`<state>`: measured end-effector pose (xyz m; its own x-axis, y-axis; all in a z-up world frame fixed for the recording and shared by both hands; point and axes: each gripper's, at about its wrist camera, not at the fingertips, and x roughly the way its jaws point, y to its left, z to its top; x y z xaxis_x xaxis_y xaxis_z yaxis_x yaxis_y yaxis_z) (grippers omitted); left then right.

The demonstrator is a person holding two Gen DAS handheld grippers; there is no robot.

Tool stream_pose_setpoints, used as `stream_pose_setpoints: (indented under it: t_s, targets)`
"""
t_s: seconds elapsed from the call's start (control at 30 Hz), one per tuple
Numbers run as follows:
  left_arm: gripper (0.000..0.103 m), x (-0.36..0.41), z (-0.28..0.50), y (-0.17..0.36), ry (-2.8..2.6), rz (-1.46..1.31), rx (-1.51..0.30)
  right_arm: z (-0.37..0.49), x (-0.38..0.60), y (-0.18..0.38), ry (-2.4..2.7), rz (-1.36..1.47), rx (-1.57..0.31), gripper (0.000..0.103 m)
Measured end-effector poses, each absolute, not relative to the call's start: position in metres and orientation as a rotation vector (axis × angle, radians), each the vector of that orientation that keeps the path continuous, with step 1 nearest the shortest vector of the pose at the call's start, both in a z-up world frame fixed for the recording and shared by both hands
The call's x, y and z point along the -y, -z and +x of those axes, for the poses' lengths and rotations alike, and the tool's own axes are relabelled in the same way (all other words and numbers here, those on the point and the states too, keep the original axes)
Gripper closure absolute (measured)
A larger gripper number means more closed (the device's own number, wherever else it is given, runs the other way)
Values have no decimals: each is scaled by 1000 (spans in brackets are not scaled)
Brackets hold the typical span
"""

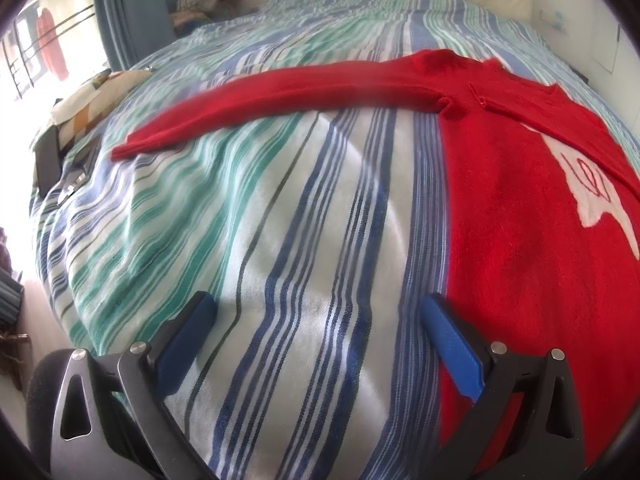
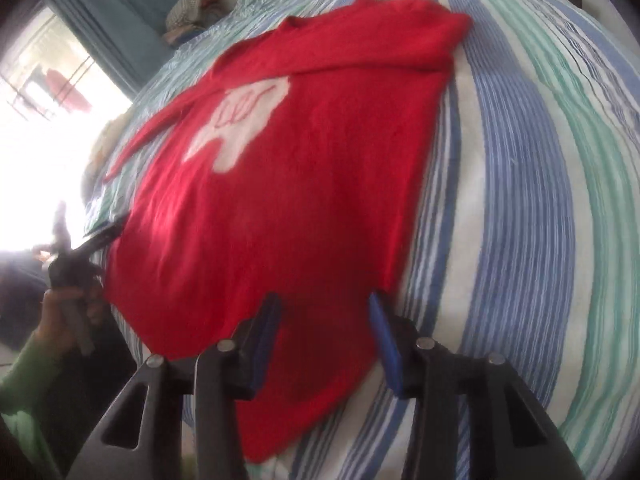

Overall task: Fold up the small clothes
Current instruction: 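Grasp the other sleeve cuff with the left tool and fold it across the body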

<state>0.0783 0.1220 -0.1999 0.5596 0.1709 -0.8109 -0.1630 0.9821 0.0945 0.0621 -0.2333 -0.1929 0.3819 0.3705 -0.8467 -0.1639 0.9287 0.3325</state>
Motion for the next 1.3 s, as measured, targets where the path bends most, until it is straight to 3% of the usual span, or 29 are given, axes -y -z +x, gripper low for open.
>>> stream_pose_setpoints:
  t_s: [0.23, 0.47, 0.7, 0.87, 1.03, 1.1, 1.13, 1.17, 1.2, 1.23, 1.3]
  targets:
    - [0, -114, 83, 199, -215, 55, -1008, 12, 202, 144, -358, 90, -986, 56]
    - [1, -142, 84, 170, -73, -34, -1066, 15, 170, 202, -316, 23, -1100, 53]
    - [1, -266, 138, 134, -222, -209, -999, 6, 169, 202, -283, 60, -1058, 46]
    - [2, -365, 179, 168, -427, -425, -1062, 8, 163, 201, -283, 38, -1047, 41]
    - [3, -386, 198, 191, -426, -570, -1083, 8, 161, 202, -273, 30, -1041, 39]
    - [12, -379, 205, 190, -413, -558, -1060, 8, 160, 202, -272, 29, -1041, 38]
    - [39, -375, 208, 189, -396, -547, -1057, 8, 160, 202, -271, 28, -1041, 37]
    - [76, -371, 212, 189, -384, -530, -1078, 7, 159, 202, -268, 27, -1041, 37]
    - [90, -368, 219, 189, -368, -514, -1111, 7, 158, 202, -264, 26, -1041, 37]
    - [96, -363, 221, 187, -365, -485, -1133, 7, 157, 202, -260, 25, -1041, 36]
    - [96, -351, 225, 170, -391, -387, -1134, 7, 156, 202, -253, 21, -1041, 36]
